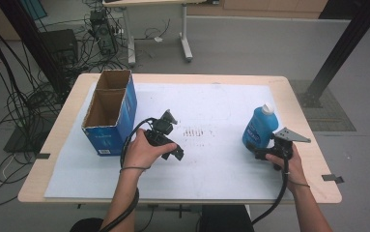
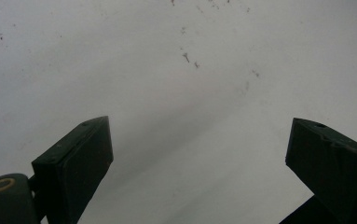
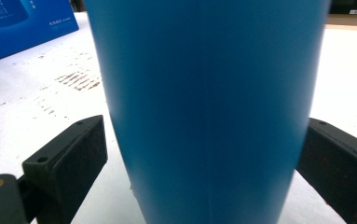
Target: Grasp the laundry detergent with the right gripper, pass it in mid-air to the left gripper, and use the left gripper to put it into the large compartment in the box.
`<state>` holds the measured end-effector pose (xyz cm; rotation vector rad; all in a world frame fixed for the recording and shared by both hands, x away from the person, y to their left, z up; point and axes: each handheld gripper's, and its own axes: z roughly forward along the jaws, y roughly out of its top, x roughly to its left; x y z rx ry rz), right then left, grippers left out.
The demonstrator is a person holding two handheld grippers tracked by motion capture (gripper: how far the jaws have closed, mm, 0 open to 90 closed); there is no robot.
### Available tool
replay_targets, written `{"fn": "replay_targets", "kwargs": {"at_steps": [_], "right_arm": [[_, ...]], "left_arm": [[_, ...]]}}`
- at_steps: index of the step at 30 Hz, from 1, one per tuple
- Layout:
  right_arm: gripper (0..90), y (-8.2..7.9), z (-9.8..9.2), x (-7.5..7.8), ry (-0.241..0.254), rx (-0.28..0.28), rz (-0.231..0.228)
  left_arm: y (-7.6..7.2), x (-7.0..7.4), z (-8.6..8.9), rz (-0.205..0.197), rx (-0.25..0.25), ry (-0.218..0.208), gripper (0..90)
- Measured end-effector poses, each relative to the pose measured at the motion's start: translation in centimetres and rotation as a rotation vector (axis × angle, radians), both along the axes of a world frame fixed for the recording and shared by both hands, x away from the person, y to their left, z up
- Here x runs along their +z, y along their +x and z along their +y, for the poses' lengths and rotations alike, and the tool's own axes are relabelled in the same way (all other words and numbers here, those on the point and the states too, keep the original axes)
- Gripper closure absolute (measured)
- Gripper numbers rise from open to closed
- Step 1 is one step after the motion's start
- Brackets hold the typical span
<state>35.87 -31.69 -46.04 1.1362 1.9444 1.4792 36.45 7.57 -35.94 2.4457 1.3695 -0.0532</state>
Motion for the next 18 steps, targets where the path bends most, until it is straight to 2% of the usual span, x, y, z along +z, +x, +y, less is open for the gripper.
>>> {"fn": "replay_targets", "kwargs": {"at_steps": [12,18], "right_arm": [[4.4,0.02,0.01,0.02,0.003,0.0,-0.001],[4.4,0.05,-0.01,0.02,0.002,0.0,-0.001]], "left_arm": [[0.07,-0.05,-0.04,-0.003,0.002,0.016,7.7],[0.1,-0.12,-0.01,0.002,0.018,0.015,7.5]]}}
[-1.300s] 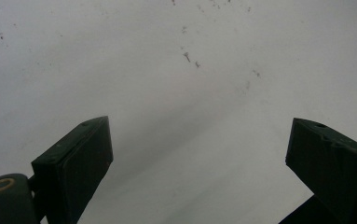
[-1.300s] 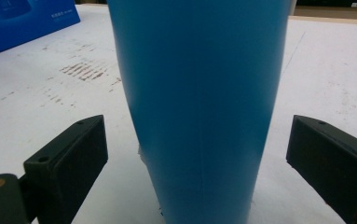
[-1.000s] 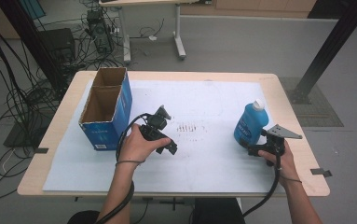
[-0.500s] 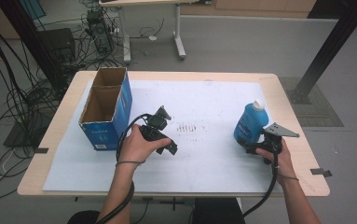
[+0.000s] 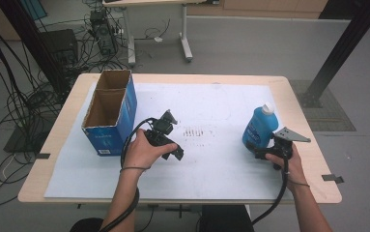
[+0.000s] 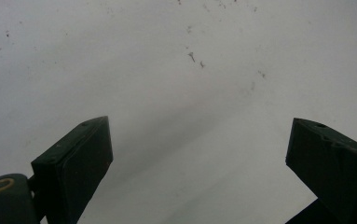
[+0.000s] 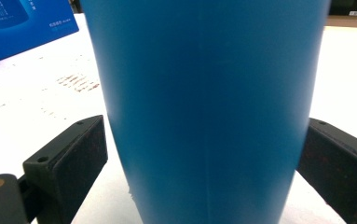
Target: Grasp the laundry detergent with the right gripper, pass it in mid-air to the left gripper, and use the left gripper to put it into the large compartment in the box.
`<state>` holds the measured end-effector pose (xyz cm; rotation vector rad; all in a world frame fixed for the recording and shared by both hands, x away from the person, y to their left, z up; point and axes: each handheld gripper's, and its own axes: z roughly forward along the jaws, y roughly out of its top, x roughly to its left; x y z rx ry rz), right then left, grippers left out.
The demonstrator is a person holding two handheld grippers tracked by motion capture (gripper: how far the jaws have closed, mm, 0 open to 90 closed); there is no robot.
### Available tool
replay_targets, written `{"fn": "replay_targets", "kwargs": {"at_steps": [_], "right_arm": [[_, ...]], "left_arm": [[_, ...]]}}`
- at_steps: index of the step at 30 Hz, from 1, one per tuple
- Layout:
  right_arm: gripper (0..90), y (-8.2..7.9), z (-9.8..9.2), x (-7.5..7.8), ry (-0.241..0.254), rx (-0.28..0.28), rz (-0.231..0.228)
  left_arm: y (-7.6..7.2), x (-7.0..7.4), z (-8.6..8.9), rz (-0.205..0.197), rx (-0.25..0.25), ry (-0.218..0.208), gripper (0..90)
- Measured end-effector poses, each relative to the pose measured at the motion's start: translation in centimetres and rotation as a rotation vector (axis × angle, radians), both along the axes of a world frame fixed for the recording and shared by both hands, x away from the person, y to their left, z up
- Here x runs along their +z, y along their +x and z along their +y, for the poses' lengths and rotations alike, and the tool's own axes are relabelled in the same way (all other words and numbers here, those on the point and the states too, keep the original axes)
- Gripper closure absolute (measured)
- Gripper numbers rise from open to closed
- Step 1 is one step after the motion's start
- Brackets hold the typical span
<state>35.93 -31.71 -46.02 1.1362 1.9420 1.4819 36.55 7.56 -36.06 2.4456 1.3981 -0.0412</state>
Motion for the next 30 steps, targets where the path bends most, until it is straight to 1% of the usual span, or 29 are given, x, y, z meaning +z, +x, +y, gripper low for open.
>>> {"fn": "replay_targets", "kwargs": {"at_steps": [13,28,30], "right_arm": [[4.6,0.0,0.05,0.08,0.003,0.0,-0.001],[4.7,-0.03,0.12,0.22,0.002,-0.002,-0.006],[4.7,-0.01,0.13,0.23,0.0,-0.001,-0.005]], "left_arm": [[-0.05,0.07,0.03,-0.002,0.002,-0.002,7.0],[-0.12,0.16,0.26,-0.005,0.006,0.006,7.4],[-0.14,0.19,0.27,-0.004,0.005,0.001,7.4]]}}
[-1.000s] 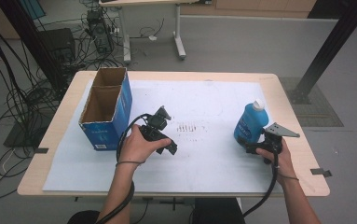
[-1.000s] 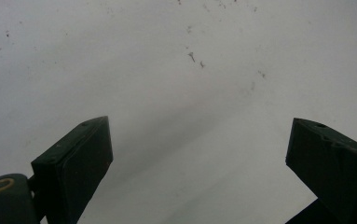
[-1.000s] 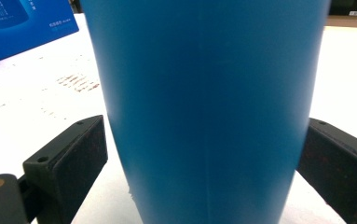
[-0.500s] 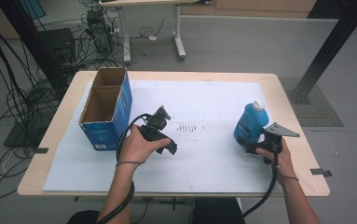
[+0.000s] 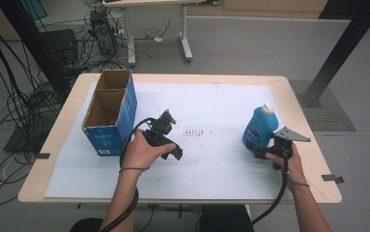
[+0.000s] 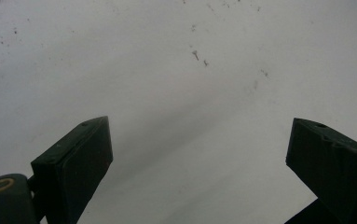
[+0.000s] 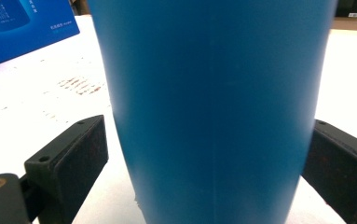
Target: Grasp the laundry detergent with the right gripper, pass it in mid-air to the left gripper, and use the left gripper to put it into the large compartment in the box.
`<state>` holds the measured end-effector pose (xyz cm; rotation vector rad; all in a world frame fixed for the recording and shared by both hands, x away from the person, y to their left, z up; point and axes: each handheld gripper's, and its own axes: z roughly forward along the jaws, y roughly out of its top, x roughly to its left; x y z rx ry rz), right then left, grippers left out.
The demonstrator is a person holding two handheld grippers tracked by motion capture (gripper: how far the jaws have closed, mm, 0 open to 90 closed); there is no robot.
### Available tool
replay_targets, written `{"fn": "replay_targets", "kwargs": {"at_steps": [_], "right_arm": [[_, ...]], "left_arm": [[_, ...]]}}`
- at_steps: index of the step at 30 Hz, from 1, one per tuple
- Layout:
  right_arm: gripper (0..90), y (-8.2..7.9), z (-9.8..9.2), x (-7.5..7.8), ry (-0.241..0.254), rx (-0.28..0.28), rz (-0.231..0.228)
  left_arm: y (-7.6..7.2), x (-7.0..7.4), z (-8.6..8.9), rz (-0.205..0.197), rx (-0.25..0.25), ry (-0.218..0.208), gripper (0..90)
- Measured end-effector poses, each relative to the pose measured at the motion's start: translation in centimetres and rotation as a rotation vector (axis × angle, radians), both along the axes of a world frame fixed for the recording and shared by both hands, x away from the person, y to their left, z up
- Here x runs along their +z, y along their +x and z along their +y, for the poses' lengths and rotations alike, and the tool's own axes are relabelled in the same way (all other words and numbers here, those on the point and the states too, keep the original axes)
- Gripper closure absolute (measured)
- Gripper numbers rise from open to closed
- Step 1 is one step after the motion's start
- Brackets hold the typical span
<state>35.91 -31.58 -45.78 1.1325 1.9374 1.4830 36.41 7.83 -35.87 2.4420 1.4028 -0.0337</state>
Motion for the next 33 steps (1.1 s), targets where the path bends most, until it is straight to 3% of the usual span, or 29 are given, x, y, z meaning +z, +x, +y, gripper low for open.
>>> {"fn": "replay_targets", "kwargs": {"at_steps": [19,21,23,27,33], "right_arm": [[4.7,0.1,-0.04,0.05,0.002,0.003,-0.002],[4.7,0.11,-0.06,0.06,0.001,0.002,-0.003],[4.7,0.09,-0.07,0.04,0.002,0.003,0.0],[4.7,0.08,-0.03,0.03,0.002,0.004,0.0],[4.7,0.08,0.04,0.04,0.001,0.008,-0.002]], "left_arm": [[0.02,-0.22,0.06,0.003,-0.004,0.012,8.0],[0.02,-0.23,0.08,0.003,-0.008,0.023,8.3],[0.02,-0.35,0.1,0.003,-0.009,0.065,8.3],[-0.01,-0.4,0.1,0.008,-0.009,0.078,8.3],[-0.08,-0.56,-0.08,0.031,-0.021,0.133,8.3]]}}
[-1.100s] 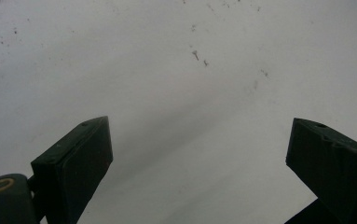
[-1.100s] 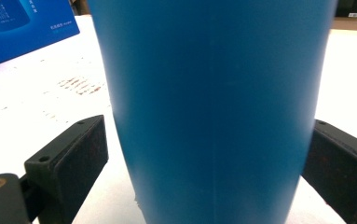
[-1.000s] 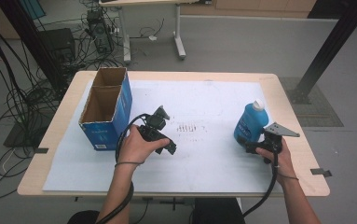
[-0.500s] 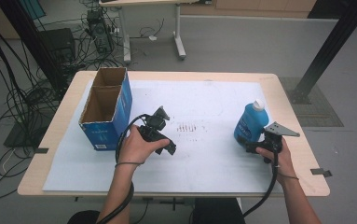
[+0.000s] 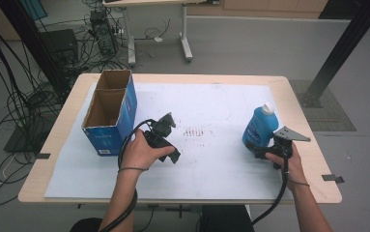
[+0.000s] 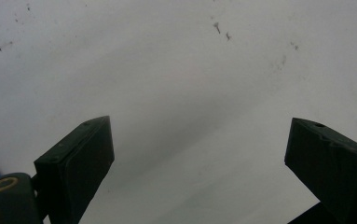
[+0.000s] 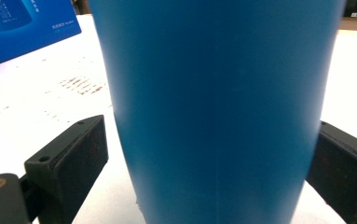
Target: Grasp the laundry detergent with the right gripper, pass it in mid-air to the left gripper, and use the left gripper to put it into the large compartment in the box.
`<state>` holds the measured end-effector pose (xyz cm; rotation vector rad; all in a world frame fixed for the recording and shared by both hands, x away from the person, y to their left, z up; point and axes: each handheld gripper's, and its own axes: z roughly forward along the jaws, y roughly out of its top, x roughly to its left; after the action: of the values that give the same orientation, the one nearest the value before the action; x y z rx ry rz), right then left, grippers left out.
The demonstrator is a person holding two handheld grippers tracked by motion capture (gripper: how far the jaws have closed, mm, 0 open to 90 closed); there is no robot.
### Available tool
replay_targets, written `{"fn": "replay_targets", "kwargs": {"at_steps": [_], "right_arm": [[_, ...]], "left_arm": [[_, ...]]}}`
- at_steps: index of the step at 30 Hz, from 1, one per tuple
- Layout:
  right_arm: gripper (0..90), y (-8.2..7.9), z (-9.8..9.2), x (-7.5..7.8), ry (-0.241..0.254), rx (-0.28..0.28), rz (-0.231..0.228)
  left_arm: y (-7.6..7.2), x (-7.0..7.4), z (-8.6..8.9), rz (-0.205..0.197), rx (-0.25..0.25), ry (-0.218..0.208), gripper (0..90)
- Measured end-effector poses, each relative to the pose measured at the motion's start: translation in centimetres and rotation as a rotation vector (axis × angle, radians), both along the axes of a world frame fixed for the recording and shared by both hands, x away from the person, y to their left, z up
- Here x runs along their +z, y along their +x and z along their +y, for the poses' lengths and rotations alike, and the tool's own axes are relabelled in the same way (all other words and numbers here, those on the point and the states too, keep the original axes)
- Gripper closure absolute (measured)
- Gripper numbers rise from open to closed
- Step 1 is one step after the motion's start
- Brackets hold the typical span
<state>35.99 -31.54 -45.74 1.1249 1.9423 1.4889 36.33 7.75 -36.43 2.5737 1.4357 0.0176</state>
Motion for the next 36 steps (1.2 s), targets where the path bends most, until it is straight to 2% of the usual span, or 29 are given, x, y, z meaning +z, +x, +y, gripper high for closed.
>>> {"fn": "replay_targets", "kwargs": {"at_steps": [11,17,29,36], "right_arm": [[4.1,-0.04,0.1,-0.05,0.005,-0.006,0.0],[3.7,0.05,0.31,-0.23,-0.009,-0.019,0.003],[21.1,0.15,0.51,-0.37,-0.003,-0.021,-0.013],[27.4,0.14,0.51,-0.4,-0.003,-0.029,-0.02]], "left_arm": [[-0.05,0.04,-0.05,0.0,0.005,-0.003,8.3],[-0.1,0.03,-0.06,0.0,0.004,-0.008,8.4],[-0.2,0.46,-0.03,-0.01,-0.001,-0.024,8.4],[-0.22,0.5,-0.03,-0.011,-0.003,-0.024,8.4]]}}
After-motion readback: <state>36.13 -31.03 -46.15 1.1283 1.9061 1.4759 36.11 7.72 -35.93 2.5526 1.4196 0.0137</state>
